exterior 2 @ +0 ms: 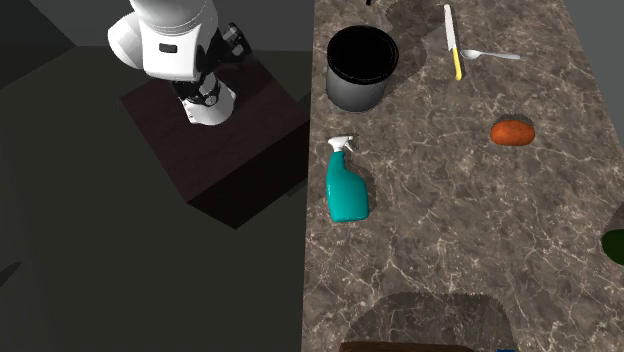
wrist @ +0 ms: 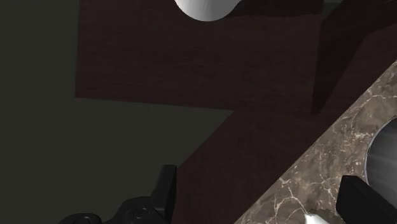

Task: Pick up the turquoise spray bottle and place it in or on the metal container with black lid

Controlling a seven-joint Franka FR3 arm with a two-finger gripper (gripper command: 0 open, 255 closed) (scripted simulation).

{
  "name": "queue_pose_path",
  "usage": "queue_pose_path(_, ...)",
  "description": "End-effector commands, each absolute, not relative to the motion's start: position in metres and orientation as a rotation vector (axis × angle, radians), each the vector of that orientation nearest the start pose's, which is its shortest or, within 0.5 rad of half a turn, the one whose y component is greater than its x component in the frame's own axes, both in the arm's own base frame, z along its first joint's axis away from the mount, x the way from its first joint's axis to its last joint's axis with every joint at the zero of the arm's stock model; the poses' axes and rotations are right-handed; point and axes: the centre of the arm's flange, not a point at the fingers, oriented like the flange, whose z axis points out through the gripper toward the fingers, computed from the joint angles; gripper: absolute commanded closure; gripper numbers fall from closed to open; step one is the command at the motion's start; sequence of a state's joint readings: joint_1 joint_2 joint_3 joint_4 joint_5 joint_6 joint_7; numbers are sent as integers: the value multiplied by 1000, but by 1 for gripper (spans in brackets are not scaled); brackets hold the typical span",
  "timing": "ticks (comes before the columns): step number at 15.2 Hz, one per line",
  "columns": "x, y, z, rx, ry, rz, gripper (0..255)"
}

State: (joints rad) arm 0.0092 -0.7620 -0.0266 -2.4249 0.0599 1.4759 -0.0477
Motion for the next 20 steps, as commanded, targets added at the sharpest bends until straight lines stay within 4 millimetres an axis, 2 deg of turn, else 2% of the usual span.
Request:
queue_pose_path(1,298,0,544,-3044,-60,282,0)
queue_pose_path(11,386,53,462,-2962,274,356,0)
queue_pose_path(20,468,86,384,-2858,562,416,0)
